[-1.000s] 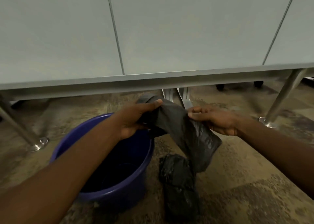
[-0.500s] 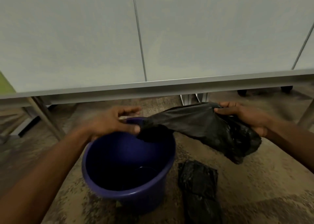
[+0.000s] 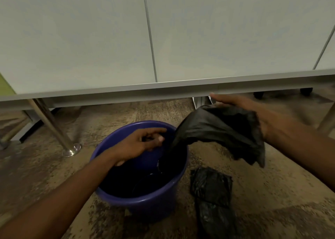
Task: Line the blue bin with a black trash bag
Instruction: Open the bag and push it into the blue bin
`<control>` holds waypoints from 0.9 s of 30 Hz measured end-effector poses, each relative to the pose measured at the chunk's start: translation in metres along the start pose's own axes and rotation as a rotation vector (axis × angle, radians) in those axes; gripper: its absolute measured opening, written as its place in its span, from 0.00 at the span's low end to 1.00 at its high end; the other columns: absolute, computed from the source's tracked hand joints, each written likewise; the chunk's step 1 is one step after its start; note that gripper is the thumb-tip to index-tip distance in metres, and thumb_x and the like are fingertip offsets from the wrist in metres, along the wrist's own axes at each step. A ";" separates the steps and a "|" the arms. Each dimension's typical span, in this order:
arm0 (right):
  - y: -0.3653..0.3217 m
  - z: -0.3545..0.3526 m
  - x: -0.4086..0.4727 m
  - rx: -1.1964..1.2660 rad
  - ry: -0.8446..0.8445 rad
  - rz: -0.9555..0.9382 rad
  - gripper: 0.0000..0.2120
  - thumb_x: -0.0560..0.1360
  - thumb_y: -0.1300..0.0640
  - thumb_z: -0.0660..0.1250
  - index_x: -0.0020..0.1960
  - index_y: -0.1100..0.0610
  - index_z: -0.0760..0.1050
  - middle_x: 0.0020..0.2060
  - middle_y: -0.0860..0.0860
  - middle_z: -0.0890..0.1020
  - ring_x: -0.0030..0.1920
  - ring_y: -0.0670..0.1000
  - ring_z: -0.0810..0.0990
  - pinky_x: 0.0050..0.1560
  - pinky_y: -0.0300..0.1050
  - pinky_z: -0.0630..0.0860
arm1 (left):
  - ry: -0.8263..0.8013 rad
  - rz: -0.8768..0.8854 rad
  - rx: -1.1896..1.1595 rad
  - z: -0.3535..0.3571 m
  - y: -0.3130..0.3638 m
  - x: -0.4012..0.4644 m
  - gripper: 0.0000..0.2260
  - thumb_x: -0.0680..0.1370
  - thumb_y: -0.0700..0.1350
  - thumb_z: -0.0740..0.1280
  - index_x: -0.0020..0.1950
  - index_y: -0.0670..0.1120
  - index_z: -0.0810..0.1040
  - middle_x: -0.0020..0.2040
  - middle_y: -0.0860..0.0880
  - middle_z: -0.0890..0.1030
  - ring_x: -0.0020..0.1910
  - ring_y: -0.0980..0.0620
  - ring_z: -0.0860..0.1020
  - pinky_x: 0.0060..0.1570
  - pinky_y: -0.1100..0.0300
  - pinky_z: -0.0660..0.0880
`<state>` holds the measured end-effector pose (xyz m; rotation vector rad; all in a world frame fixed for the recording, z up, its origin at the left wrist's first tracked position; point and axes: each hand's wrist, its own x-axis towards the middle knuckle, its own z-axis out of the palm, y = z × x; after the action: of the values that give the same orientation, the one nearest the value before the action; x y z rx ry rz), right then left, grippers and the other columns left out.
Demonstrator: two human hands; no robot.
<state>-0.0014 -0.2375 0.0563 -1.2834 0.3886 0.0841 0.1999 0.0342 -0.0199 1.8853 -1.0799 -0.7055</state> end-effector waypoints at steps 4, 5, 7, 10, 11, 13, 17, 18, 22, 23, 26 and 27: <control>0.006 0.031 0.007 0.249 -0.046 -0.047 0.23 0.73 0.46 0.76 0.57 0.64 0.81 0.47 0.60 0.86 0.46 0.58 0.86 0.50 0.52 0.83 | -0.056 0.175 -0.227 0.003 0.024 -0.010 0.54 0.64 0.62 0.82 0.82 0.69 0.53 0.83 0.55 0.63 0.81 0.57 0.65 0.75 0.55 0.70; 0.008 0.037 0.011 0.280 -0.042 -0.081 0.20 0.75 0.46 0.74 0.52 0.64 0.82 0.46 0.59 0.85 0.47 0.58 0.85 0.56 0.53 0.82 | -0.016 0.220 -0.091 0.006 0.032 -0.010 0.59 0.61 0.62 0.84 0.81 0.73 0.48 0.85 0.57 0.55 0.83 0.59 0.59 0.75 0.56 0.68; 0.014 0.048 0.017 0.333 -0.043 -0.126 0.21 0.76 0.43 0.73 0.41 0.62 0.85 0.42 0.58 0.83 0.46 0.56 0.84 0.63 0.54 0.79 | 0.152 0.288 0.116 0.014 0.043 -0.007 0.56 0.61 0.62 0.82 0.78 0.77 0.50 0.84 0.61 0.56 0.82 0.61 0.58 0.72 0.60 0.68; 0.026 0.058 0.024 0.364 -0.071 -0.164 0.22 0.75 0.42 0.73 0.54 0.61 0.82 0.52 0.61 0.83 0.55 0.61 0.84 0.64 0.57 0.79 | 0.357 0.398 0.017 0.021 0.041 0.003 0.19 0.72 0.61 0.74 0.63 0.70 0.80 0.64 0.62 0.83 0.64 0.62 0.81 0.57 0.65 0.78; 0.030 0.059 0.027 0.338 -0.087 -0.183 0.22 0.75 0.44 0.74 0.61 0.58 0.79 0.58 0.63 0.81 0.59 0.63 0.83 0.63 0.58 0.80 | 0.416 0.380 -0.050 0.021 0.036 0.006 0.10 0.75 0.60 0.72 0.55 0.65 0.86 0.55 0.59 0.88 0.55 0.59 0.85 0.52 0.62 0.80; 0.037 0.060 0.030 0.180 -0.101 -0.213 0.23 0.74 0.50 0.76 0.66 0.52 0.76 0.62 0.62 0.82 0.62 0.64 0.83 0.59 0.59 0.82 | 0.538 0.277 -0.146 0.016 0.025 0.008 0.07 0.75 0.58 0.72 0.47 0.59 0.89 0.47 0.52 0.90 0.47 0.53 0.88 0.48 0.53 0.82; 0.052 0.061 0.037 -0.124 0.084 -0.244 0.29 0.67 0.61 0.78 0.66 0.50 0.75 0.47 0.55 0.89 0.49 0.56 0.89 0.48 0.50 0.82 | 0.539 0.150 -0.276 -0.001 0.013 -0.004 0.13 0.70 0.58 0.75 0.47 0.53 0.90 0.46 0.42 0.90 0.45 0.47 0.87 0.49 0.49 0.83; 0.055 0.063 0.039 -0.153 0.115 -0.250 0.27 0.70 0.63 0.77 0.67 0.53 0.75 0.45 0.56 0.89 0.47 0.55 0.89 0.47 0.49 0.81 | 0.522 0.134 -0.302 -0.004 0.014 -0.008 0.12 0.70 0.56 0.76 0.48 0.52 0.90 0.47 0.43 0.90 0.45 0.48 0.87 0.49 0.52 0.83; 0.057 0.076 0.042 -0.258 0.117 -0.289 0.17 0.78 0.46 0.70 0.63 0.53 0.78 0.45 0.52 0.89 0.45 0.51 0.88 0.47 0.49 0.79 | 0.436 0.075 -0.373 -0.006 0.020 -0.020 0.10 0.73 0.35 0.71 0.50 0.45 0.89 0.50 0.43 0.89 0.49 0.45 0.85 0.54 0.51 0.81; 0.055 0.082 0.043 -0.275 0.080 -0.281 0.22 0.76 0.39 0.68 0.63 0.51 0.79 0.47 0.52 0.89 0.46 0.50 0.88 0.48 0.48 0.80 | 0.391 0.051 -0.362 -0.005 0.022 -0.025 0.13 0.75 0.30 0.69 0.52 0.43 0.88 0.49 0.42 0.89 0.50 0.43 0.84 0.57 0.50 0.80; 0.052 0.101 0.045 -0.335 0.019 -0.261 0.29 0.69 0.36 0.72 0.64 0.50 0.78 0.52 0.52 0.88 0.53 0.51 0.87 0.56 0.51 0.83 | 0.162 -0.015 -0.360 -0.004 0.028 -0.038 0.26 0.76 0.22 0.61 0.66 0.45 0.82 0.59 0.39 0.86 0.59 0.39 0.84 0.64 0.42 0.78; 0.052 0.106 0.048 -0.360 0.039 -0.268 0.27 0.70 0.42 0.76 0.65 0.51 0.78 0.53 0.54 0.88 0.54 0.53 0.87 0.58 0.53 0.83 | 0.102 -0.023 -0.382 -0.005 0.030 -0.040 0.30 0.76 0.21 0.61 0.71 0.47 0.78 0.64 0.36 0.84 0.64 0.36 0.82 0.67 0.38 0.77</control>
<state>0.0535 -0.1299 0.0169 -1.6840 0.2366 -0.1027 0.1721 0.0631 0.0107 1.5887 -0.7956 -0.7601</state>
